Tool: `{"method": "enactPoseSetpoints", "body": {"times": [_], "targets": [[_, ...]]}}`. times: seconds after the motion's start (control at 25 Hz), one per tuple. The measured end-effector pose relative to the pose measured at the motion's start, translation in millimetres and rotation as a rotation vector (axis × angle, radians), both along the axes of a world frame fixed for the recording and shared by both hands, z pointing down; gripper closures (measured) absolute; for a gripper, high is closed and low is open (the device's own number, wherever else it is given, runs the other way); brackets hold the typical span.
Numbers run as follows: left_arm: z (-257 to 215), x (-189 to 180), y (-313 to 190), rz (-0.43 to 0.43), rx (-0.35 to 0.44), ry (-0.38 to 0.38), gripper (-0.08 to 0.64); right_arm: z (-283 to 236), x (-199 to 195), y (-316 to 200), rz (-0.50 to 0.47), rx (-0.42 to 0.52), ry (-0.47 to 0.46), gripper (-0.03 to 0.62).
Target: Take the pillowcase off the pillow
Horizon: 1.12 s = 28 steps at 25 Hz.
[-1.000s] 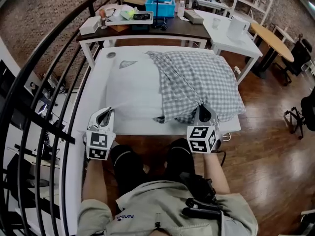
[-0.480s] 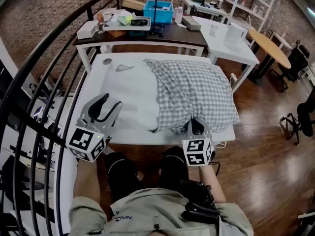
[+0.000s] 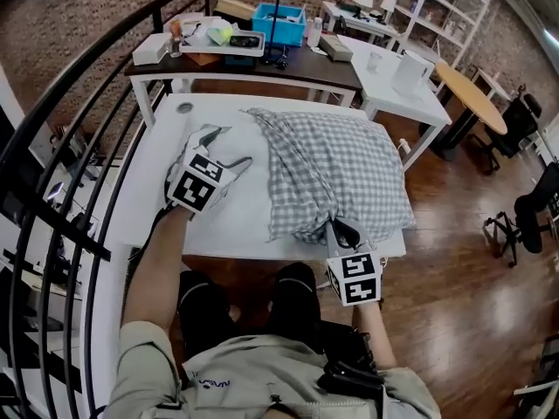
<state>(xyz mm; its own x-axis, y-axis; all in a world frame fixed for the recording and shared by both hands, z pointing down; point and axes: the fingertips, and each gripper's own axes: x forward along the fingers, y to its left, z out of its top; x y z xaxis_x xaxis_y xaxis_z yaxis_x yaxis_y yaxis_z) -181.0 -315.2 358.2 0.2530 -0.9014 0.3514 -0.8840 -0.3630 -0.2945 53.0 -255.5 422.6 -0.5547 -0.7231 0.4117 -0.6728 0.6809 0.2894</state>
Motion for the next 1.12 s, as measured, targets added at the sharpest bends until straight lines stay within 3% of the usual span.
{"method": "enactPoseSetpoints", "body": {"times": [0.08, 0.16, 0.24, 0.32, 0.4, 0.52, 0.72, 0.76, 0.8, 0.84, 0.96, 1.12], "targets": [[25, 2, -4, -0.002, -0.050, 0.034, 0.232, -27, -7, 11, -0.074, -0.025, -0.100, 0.563], [30, 10, 4, 0.015, -0.050, 0.049, 0.335, -65, -16, 16, -0.144, -0.007, -0.203, 0.563], [30, 21, 14, 0.037, -0.016, -0.007, 0.441, -104, -31, 12, -0.202, 0.050, -0.272, 0.563], [34, 28, 21, 0.033, 0.038, -0.068, 0.530, -133, -55, -5, -0.240, 0.114, -0.270, 0.509], [37, 31, 28, 0.014, 0.090, -0.104, 0.543, -145, -88, -32, -0.259, 0.132, -0.212, 0.452], [34, 32, 37, -0.010, 0.158, -0.127, 0.545, -140, -144, -74, -0.263, 0.086, -0.078, 0.388], [20, 28, 50, -0.039, 0.241, -0.131, 0.546, -94, -203, -113, -0.263, 0.029, 0.238, 0.365], [18, 26, 52, -0.043, 0.256, -0.134, 0.546, -88, -204, -119, -0.250, 0.040, 0.287, 0.400], [15, 24, 55, -0.045, 0.273, -0.132, 0.546, -86, -202, -126, -0.224, 0.065, 0.324, 0.516], [11, 21, 57, -0.047, 0.292, -0.127, 0.548, -87, -198, -136, -0.187, 0.103, 0.354, 0.562], [-10, 14, 71, -0.047, 0.360, -0.106, 0.548, -105, -173, -173, -0.057, 0.206, 0.407, 0.571], [-48, 0, 98, -0.036, 0.437, -0.084, 0.548, -125, -107, -230, 0.131, 0.220, 0.420, 0.574]]}}
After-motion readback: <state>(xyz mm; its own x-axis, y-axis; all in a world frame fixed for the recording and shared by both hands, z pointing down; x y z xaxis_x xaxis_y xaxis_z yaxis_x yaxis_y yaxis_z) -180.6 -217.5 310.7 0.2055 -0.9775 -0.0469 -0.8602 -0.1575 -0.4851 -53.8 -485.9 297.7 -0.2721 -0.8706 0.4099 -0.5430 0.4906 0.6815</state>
